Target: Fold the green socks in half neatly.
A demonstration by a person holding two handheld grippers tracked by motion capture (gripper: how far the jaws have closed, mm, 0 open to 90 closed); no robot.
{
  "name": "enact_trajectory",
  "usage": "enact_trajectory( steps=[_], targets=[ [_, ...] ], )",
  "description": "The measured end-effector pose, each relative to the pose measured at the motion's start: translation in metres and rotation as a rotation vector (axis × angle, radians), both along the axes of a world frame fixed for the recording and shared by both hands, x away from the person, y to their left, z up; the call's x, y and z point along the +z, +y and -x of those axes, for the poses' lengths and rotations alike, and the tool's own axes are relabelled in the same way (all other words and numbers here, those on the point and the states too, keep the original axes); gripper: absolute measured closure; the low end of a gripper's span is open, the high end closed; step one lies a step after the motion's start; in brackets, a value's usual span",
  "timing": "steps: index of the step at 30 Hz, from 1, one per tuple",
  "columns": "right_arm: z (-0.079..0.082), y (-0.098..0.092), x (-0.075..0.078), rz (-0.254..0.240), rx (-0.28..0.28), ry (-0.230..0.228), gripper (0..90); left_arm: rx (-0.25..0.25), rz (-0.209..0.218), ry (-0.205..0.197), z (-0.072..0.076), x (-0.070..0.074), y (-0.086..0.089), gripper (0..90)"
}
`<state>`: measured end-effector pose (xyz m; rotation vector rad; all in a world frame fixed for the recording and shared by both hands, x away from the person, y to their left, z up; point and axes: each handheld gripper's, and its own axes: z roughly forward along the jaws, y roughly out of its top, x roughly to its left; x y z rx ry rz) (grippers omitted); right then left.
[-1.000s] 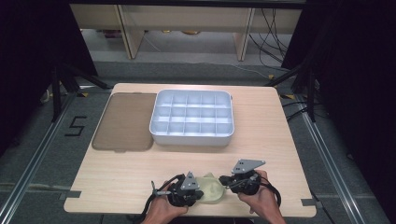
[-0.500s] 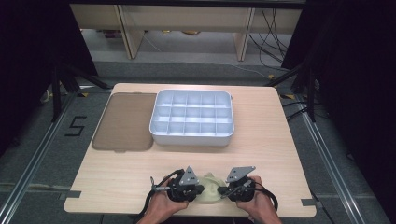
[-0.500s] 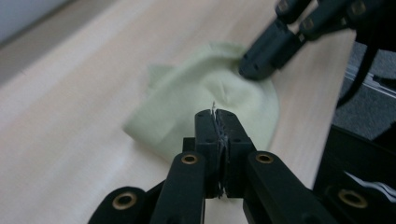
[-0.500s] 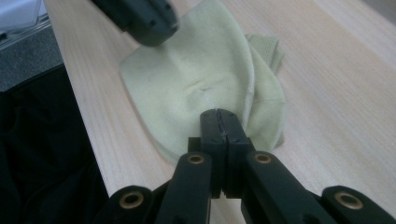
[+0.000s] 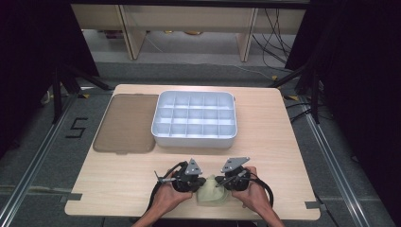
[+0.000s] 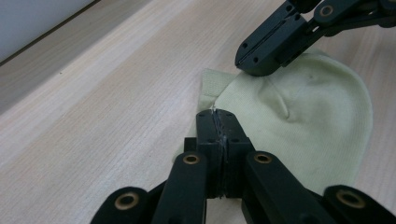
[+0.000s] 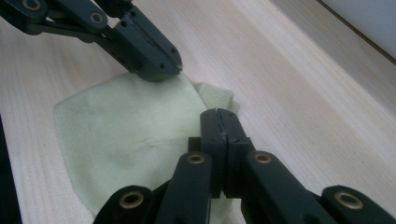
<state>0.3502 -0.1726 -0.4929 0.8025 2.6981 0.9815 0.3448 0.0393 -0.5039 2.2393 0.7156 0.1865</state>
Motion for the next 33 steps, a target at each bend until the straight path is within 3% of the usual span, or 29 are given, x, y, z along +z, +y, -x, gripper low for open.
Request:
enact_trajectory(
  steps=[2,8,10,11,14,15,17,19,21,25,29,33],
  targets=[
    [0.001,-0.003,0.001,-0.007,-0.032,0.000,90.0,0.009,-0.001,-0.002,0.001,-0.001,0.001,88.7],
    [0.017,-0.015,0.015,-0.099,0.013,-0.025,90.0,0.001,-0.008,-0.005,0.004,0.003,0.001,88.1],
    [0.024,-0.016,0.014,-0.068,0.039,0.005,90.0,-0.013,-0.019,-0.010,0.003,0.001,0.001,88.2],
    [0.026,-0.016,0.012,-0.048,0.045,0.011,90.0,0.003,-0.005,0.007,0.003,0.000,0.000,88.3],
    [0.027,-0.018,0.001,-0.005,0.027,0.042,90.0,0.009,-0.008,-0.001,0.003,0.001,0.001,88.4],
    [0.026,-0.020,-0.002,-0.030,0.027,0.045,90.0,0.012,-0.001,-0.001,0.003,0.001,0.001,88.4],
    [0.025,-0.022,0.000,-0.019,0.023,0.040,90.0,0.015,0.004,0.003,0.003,0.001,0.002,88.3],
    [0.026,-0.023,0.002,-0.060,0.008,0.038,90.0,0.022,0.010,-0.001,0.003,0.003,0.004,88.0],
    [0.027,-0.025,0.008,-0.057,0.007,0.035,90.0,0.017,0.030,0.000,0.004,0.005,0.006,86.6],
    [0.028,-0.021,0.010,-0.075,0.011,-0.003,89.7,0.021,0.074,0.012,0.015,0.014,0.014,80.2],
    [0.030,-0.020,0.013,-0.065,0.039,-0.002,89.4,0.054,0.156,0.066,0.027,0.017,0.023,69.3],
    [0.032,-0.019,0.015,-0.066,0.032,-0.003,88.7,0.098,0.187,0.146,0.031,0.015,0.027,61.4]
  ],
)
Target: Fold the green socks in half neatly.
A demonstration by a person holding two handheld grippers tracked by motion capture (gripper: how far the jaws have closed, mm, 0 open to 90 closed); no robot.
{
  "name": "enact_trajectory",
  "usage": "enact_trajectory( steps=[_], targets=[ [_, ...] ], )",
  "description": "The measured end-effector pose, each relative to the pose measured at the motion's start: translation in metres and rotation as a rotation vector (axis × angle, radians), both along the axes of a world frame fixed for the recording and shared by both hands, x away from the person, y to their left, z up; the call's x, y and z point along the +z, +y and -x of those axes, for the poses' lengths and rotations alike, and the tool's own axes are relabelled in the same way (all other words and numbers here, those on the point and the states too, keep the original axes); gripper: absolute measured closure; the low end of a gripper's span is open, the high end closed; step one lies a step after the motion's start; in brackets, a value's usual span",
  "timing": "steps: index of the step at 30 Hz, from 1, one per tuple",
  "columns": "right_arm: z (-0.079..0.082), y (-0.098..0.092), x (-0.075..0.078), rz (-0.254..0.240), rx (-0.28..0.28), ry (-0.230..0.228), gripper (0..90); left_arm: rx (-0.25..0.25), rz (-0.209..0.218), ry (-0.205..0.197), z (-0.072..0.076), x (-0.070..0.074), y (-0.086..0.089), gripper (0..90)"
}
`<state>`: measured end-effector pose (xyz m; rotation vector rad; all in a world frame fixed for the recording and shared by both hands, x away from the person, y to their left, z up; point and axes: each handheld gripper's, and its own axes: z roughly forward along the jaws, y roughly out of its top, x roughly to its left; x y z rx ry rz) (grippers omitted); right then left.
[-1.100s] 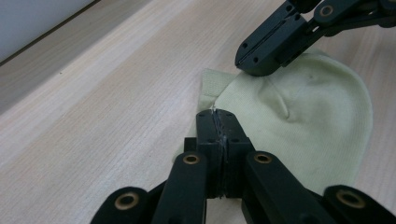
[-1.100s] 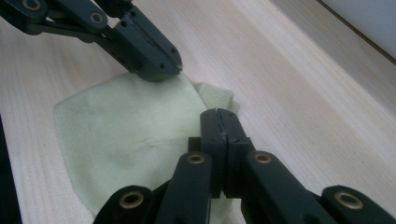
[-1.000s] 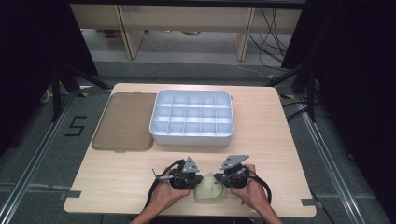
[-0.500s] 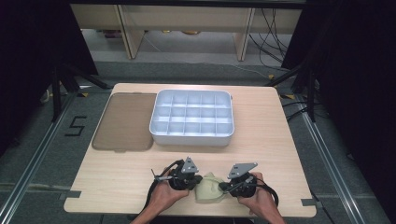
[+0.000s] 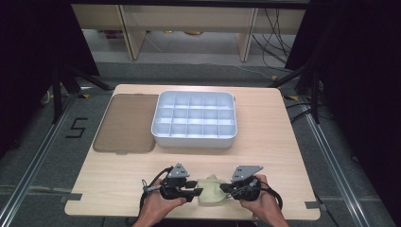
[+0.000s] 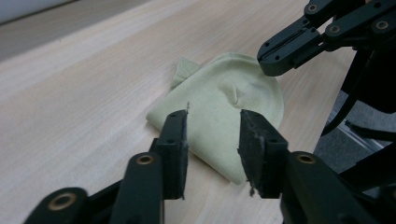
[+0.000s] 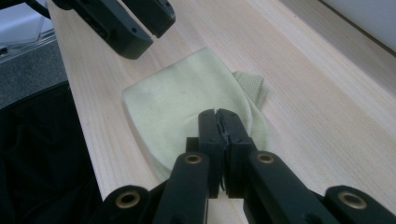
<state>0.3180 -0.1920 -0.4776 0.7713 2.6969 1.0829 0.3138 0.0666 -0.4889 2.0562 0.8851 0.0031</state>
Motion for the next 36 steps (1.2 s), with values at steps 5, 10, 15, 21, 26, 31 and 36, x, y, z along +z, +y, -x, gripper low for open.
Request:
enact_trajectory(
  steps=[5,10,15,21,26,31,36],
  targets=[
    [0.001,-0.002,-0.002,-0.022,-0.017,-0.003,87.1,-0.002,-0.003,0.061,0.000,-0.007,-0.002,56.6],
    [0.003,-0.005,0.000,-0.015,-0.011,0.000,85.6,0.023,0.024,0.111,-0.003,-0.013,-0.002,54.4],
    [0.003,-0.007,-0.001,-0.015,-0.010,0.004,84.6,0.035,0.036,0.142,-0.004,-0.014,-0.004,53.9],
    [0.004,-0.007,-0.001,-0.020,-0.010,0.004,83.9,0.043,0.007,0.170,-0.001,-0.020,-0.011,52.6],
    [0.005,-0.007,0.000,-0.024,-0.009,0.011,83.4,0.024,-0.019,0.155,-0.003,-0.020,-0.012,55.2],
    [0.005,-0.007,0.000,-0.029,0.001,0.004,83.2,0.025,-0.031,0.141,-0.004,-0.020,-0.012,62.5],
    [0.006,-0.007,0.000,-0.026,-0.002,0.007,83.2,0.026,-0.042,0.128,-0.007,-0.021,-0.013,68.5]
  ],
)
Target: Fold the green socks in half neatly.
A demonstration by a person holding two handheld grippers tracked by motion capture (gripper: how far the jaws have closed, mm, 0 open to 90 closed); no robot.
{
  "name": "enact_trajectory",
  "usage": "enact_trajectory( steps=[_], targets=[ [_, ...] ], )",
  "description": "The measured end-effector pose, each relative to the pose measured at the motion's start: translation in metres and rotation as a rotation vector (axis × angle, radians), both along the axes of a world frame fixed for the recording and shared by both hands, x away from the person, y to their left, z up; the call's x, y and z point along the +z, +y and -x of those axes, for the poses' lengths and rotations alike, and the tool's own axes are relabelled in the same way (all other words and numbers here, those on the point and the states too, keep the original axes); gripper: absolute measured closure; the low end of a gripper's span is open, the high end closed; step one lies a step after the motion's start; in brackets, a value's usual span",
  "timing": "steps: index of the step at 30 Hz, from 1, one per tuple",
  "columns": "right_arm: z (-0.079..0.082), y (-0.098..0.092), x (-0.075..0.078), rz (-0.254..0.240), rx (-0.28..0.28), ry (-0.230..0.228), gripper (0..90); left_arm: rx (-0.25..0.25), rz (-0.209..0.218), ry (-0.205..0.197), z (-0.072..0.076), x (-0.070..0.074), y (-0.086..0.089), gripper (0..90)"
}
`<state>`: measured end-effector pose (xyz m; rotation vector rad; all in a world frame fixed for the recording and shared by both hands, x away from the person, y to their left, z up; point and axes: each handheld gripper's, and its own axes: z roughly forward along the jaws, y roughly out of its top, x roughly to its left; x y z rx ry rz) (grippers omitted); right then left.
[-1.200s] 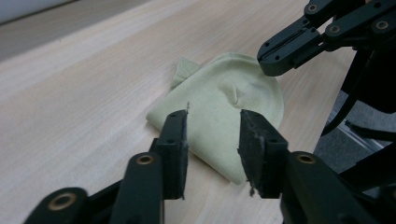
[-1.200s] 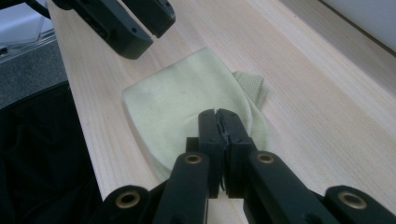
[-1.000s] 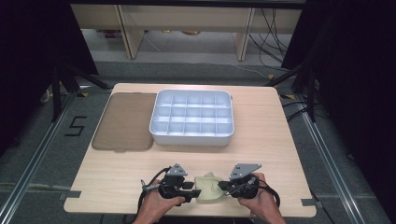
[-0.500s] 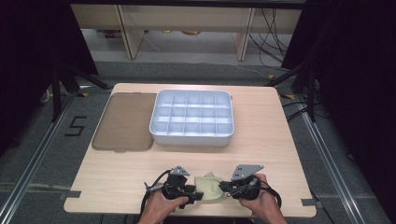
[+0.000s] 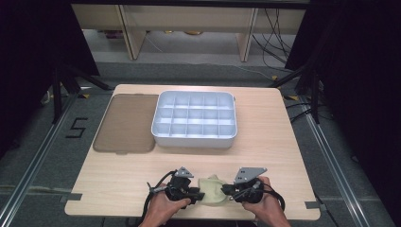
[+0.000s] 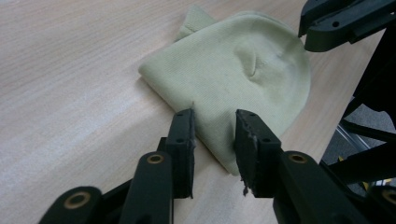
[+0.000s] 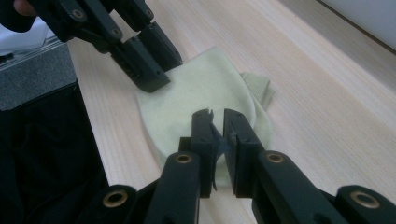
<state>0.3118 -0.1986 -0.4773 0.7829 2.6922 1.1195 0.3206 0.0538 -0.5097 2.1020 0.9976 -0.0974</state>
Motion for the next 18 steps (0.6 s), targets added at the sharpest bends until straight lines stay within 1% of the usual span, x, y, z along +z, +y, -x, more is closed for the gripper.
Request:
enact_trajectory(
  steps=[1,5,9,10,15,17,18],
  targets=[
    [-0.0002,0.0001,0.0000,-0.001,0.005,-0.007,83.2,0.000,0.000,0.000,0.0000,0.0000,0.0000,69.5],
    [-0.0001,0.0002,-0.0003,0.000,0.006,-0.005,83.0,-0.016,-0.012,-0.014,-0.0021,-0.0003,-0.0016,73.3],
    [-0.0001,0.0000,-0.0002,0.001,0.005,-0.006,83.0,-0.007,-0.001,-0.022,-0.0026,-0.0017,-0.0030,78.0],
    [0.0001,0.0002,-0.0003,-0.001,0.003,-0.006,83.0,-0.017,0.001,-0.020,-0.0029,-0.0019,-0.0032,78.0],
    [0.0008,0.0029,-0.0016,0.001,0.014,-0.001,83.0,-0.018,0.005,-0.032,-0.0030,-0.0017,-0.0043,83.0],
    [0.0013,0.0035,-0.0011,-0.002,0.018,-0.002,83.0,-0.016,0.006,-0.038,-0.0038,-0.0016,-0.0054,83.8],
    [0.0012,0.0032,-0.0005,-0.008,0.013,-0.003,83.0,-0.024,-0.002,-0.056,-0.0047,-0.0011,-0.0060,84.7]
  ],
)
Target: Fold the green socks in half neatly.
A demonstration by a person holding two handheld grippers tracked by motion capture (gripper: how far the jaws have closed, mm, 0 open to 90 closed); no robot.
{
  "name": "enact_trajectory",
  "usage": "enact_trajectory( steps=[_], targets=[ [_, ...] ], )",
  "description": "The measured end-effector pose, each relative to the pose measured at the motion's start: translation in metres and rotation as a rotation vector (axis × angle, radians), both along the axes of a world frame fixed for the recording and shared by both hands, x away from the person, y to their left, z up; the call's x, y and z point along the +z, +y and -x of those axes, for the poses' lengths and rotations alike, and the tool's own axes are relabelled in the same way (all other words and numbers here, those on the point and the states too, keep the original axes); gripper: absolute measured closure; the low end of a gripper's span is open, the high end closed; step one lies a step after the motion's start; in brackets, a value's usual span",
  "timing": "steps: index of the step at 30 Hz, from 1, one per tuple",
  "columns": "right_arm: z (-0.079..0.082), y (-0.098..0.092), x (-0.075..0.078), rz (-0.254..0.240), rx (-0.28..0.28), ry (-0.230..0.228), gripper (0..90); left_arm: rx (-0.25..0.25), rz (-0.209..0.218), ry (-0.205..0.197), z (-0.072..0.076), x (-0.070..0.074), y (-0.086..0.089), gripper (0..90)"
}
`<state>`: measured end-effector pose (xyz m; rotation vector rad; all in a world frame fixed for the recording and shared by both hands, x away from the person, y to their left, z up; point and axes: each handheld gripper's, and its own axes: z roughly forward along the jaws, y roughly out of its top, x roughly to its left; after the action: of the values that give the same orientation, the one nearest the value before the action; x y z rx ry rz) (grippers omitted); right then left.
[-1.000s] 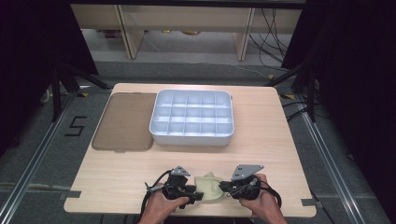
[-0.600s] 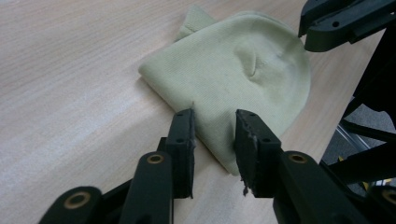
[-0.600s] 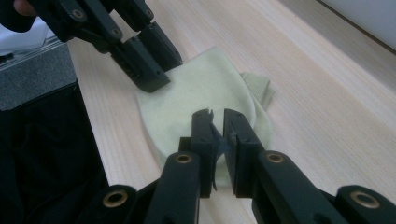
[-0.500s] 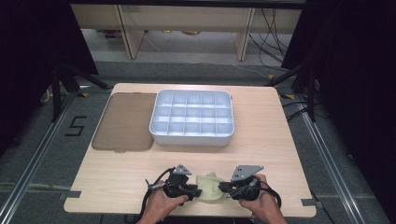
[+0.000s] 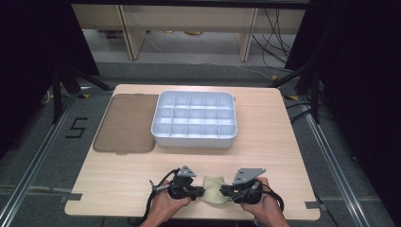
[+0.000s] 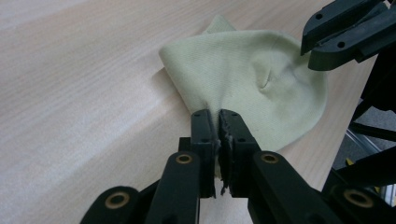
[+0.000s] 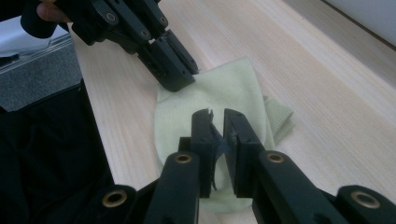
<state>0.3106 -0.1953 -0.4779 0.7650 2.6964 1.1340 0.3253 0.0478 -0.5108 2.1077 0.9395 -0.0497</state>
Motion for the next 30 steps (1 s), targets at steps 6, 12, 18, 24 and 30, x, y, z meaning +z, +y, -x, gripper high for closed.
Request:
enact_trajectory(
  steps=[6,12,18,24,30],
  targets=[
    [-0.001,-0.001,0.000,-0.014,-0.006,0.003,82.8,-0.015,-0.001,-0.007,-0.001,0.001,0.000,85.5],
    [0.000,0.002,0.000,-0.024,-0.003,-0.001,82.4,-0.016,-0.006,-0.023,-0.003,0.005,0.004,86.1],
    [0.001,0.006,0.000,-0.031,0.002,-0.003,82.4,-0.016,-0.015,-0.029,-0.005,0.008,0.009,86.2],
    [0.002,0.014,-0.002,-0.038,0.011,-0.015,83.3,-0.019,-0.025,-0.044,-0.010,0.016,0.018,86.2],
    [0.003,0.034,-0.006,-0.041,0.048,-0.027,85.6,-0.027,-0.050,-0.049,-0.015,0.022,0.029,86.3]
  ],
)
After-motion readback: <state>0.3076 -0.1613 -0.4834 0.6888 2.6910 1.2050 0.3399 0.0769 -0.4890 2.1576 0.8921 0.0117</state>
